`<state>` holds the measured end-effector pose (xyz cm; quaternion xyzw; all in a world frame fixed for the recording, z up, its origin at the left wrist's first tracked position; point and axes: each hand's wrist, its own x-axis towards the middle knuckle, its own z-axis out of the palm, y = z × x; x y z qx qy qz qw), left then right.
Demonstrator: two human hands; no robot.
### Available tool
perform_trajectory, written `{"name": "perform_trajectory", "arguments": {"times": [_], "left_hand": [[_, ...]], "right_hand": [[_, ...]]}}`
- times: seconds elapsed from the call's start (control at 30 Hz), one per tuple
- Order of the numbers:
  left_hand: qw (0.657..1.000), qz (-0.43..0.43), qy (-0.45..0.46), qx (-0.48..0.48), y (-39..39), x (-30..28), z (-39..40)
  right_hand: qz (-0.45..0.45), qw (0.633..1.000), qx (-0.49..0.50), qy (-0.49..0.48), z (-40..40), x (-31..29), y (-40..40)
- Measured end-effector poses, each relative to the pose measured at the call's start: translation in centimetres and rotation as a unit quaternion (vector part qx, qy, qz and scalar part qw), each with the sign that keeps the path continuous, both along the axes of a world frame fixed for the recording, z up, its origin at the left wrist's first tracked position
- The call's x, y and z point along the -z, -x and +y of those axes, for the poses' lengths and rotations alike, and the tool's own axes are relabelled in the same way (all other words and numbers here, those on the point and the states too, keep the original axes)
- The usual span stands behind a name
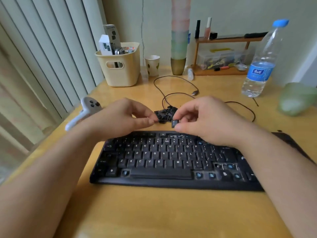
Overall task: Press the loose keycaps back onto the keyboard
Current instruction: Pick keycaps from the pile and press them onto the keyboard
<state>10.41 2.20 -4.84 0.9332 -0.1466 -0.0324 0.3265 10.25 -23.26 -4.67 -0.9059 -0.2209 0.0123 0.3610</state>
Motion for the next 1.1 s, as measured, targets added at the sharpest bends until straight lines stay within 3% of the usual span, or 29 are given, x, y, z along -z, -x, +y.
{"name": "perform_trajectory", "arguments": {"times": [0.1,0.23,0.63,1.1], "left_hand": [[0.998,-0.016,-0.030,0.050,0.2,0.6,-1.2],[0.981,-0.042,-0.138,0.131,0.7,0.9,-2.2],[0.951,-0.124,-0.246,0.143,2.0,1.0,-2.5],[0.957,-0.197,-0.167,0.132,2.4,2.0,-2.7]], "right_hand": [[0.016,1.000,-0.001,0.026,-0.2,1.0,0.4],[0.009,0.998,0.007,0.065,-0.4,1.6,0.9],[0.014,0.999,0.023,0.036,-0.1,2.1,0.5],[0.011,0.999,0.049,0.020,0.5,3.0,0.8]]}}
